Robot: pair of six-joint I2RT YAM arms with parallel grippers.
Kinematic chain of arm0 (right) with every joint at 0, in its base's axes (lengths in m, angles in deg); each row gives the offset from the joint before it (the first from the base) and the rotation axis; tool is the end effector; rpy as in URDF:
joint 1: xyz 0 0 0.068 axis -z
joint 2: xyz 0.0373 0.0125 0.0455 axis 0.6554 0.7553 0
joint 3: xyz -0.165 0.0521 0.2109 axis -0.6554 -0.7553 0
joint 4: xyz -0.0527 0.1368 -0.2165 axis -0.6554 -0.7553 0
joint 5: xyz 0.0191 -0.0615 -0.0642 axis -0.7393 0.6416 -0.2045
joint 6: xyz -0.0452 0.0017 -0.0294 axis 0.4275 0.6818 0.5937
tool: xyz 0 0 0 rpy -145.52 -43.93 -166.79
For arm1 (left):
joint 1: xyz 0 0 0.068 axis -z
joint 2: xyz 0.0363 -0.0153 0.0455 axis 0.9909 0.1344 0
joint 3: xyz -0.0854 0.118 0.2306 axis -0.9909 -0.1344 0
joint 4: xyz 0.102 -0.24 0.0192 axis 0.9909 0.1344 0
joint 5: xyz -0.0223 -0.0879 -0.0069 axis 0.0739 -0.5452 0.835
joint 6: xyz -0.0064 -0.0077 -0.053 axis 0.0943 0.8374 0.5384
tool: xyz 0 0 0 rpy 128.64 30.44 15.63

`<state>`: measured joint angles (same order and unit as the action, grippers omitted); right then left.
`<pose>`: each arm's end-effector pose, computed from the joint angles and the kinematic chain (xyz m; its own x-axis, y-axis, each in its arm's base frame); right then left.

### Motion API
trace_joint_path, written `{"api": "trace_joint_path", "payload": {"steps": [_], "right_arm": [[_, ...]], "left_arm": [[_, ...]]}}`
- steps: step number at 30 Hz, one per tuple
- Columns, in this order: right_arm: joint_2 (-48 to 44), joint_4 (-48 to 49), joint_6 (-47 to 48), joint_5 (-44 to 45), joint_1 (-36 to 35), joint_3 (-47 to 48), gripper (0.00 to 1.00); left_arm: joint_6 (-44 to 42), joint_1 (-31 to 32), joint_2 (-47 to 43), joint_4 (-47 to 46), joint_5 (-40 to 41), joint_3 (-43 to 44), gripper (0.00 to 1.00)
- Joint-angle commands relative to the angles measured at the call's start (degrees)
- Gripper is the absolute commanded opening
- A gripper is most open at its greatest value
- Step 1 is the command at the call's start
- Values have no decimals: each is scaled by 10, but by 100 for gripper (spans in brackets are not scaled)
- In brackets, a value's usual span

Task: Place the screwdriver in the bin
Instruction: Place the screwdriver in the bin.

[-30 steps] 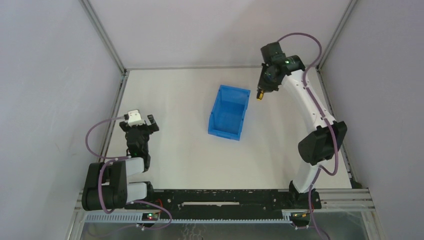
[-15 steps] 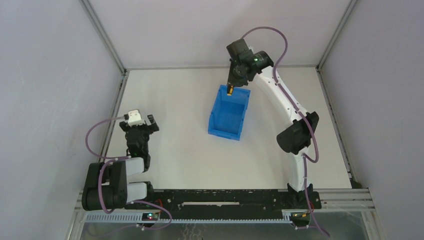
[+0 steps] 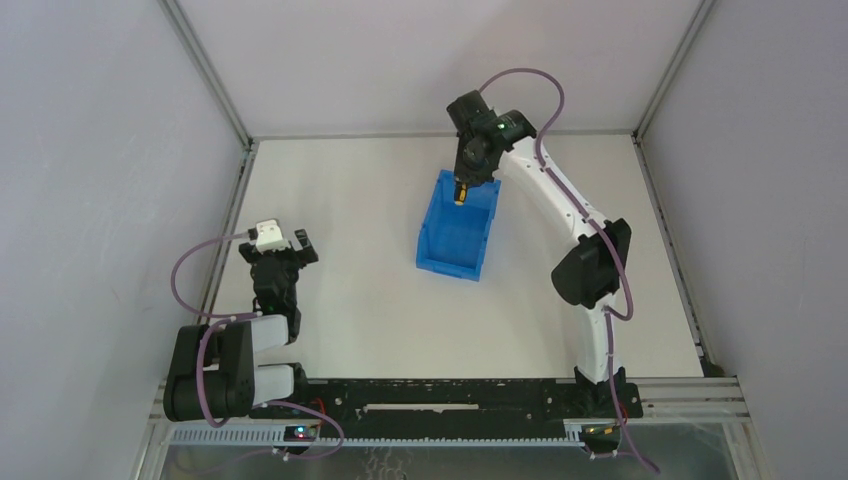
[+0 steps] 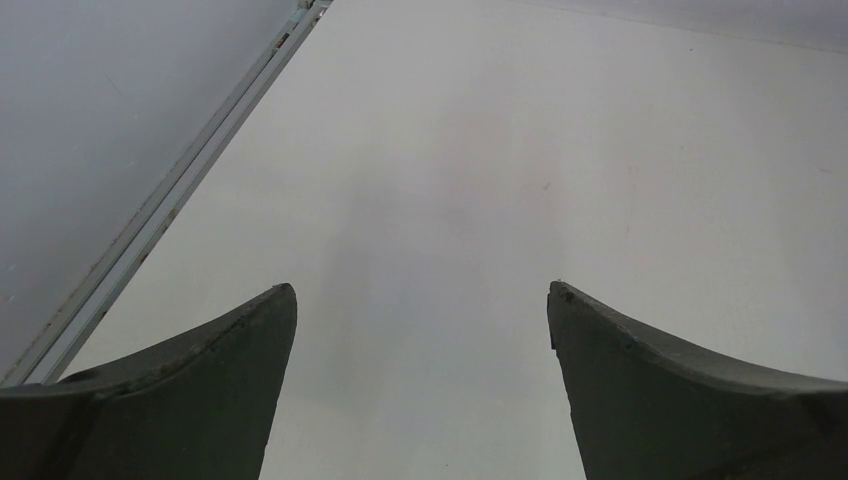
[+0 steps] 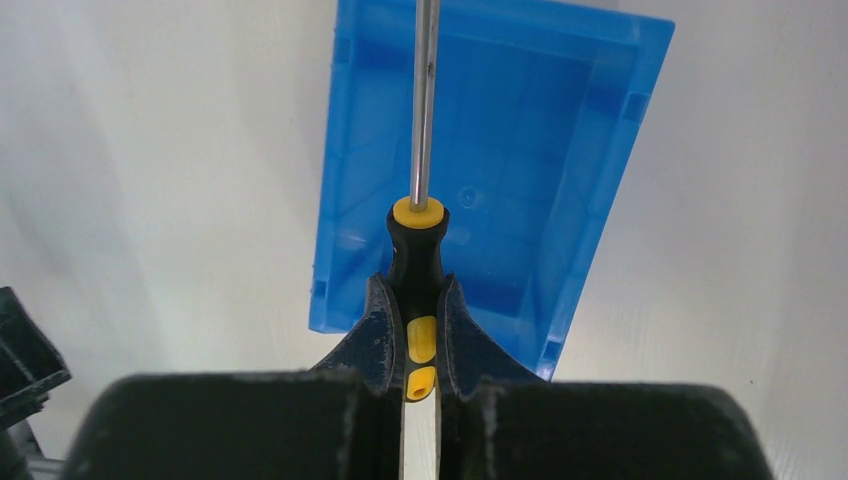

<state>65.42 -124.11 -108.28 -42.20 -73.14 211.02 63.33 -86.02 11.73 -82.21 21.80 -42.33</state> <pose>0.3713 0.2260 0.3599 -0.8322 0.1259 -0.5400 0.0313 0.9830 0.1810 0.2122 0.0200 0.1630 -0.0804 -0.0493 -0.9955 -0.2393 0.9705 -0.0288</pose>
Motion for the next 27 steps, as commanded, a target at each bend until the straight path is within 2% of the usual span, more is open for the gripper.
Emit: {"api": "trace_joint_path", "payload": {"steps": [1,27], "right_arm": [[10,21,-7,7,-10,-12,0],[25,94,32,13,-40,-138,0]], "left_arm": [[-10,3,-6,-21,6,18,100],[-10,3,-5,-21,6,19,100]]}}
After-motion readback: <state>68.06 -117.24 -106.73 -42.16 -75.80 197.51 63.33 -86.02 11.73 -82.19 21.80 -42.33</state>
